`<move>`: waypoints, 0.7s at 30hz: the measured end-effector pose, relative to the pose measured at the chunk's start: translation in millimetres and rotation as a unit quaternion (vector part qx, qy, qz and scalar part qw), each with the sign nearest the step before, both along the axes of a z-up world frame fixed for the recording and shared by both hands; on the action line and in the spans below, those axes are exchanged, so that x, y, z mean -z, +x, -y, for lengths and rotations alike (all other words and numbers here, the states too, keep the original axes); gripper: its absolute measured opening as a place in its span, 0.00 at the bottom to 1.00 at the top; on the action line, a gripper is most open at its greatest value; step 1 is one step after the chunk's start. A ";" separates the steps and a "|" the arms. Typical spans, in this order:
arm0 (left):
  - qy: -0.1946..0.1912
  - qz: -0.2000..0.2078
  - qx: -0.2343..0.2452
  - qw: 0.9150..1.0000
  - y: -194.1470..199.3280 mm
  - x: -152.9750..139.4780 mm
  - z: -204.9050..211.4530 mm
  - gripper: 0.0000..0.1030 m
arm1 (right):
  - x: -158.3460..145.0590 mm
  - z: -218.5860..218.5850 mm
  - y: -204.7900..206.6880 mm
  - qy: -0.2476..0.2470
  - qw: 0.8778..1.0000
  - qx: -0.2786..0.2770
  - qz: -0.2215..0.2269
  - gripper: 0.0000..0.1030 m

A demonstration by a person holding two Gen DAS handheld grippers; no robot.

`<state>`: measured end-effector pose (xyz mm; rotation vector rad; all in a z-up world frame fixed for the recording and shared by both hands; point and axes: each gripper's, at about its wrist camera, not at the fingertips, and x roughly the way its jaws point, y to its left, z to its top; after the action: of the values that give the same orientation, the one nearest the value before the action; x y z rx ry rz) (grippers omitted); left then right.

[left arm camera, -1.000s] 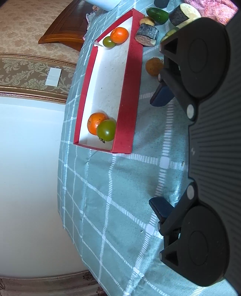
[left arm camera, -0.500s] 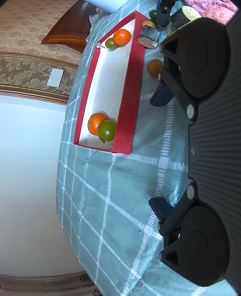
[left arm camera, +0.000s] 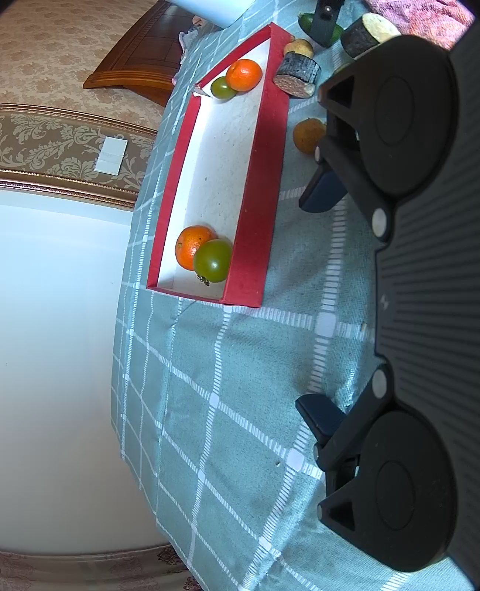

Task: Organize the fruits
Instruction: 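Close the right gripper on the dark green avocado-shaped fruit and lift it, then carry the green fruit into the tray and open the right gripper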

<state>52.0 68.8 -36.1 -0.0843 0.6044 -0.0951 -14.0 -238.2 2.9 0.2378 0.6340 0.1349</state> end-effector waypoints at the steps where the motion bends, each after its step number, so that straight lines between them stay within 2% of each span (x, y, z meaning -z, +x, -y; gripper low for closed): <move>1: 0.000 0.000 0.000 1.000 0.0 0.0 0.0 1.00 | -0.8 2.7 -0.3 0.008 1.000 0.000 -0.002 0.30; 4: 0.000 0.000 0.000 1.000 0.0 -0.1 -0.2 1.00 | -5.1 10.8 -0.9 0.025 1.000 0.003 -0.001 0.30; 10: 0.000 0.000 0.000 1.000 0.0 -0.1 -0.2 1.00 | -16.7 18.8 -0.5 0.025 1.000 0.010 0.014 0.30; 21: 0.000 0.000 0.000 1.000 0.0 -0.2 -0.1 1.00 | -35.3 1.9 29.3 -0.022 0.999 -0.005 0.039 0.30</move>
<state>52.0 68.9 -35.8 -0.0844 0.6047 -0.0951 15.2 -240.1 38.2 0.1857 0.5609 0.1382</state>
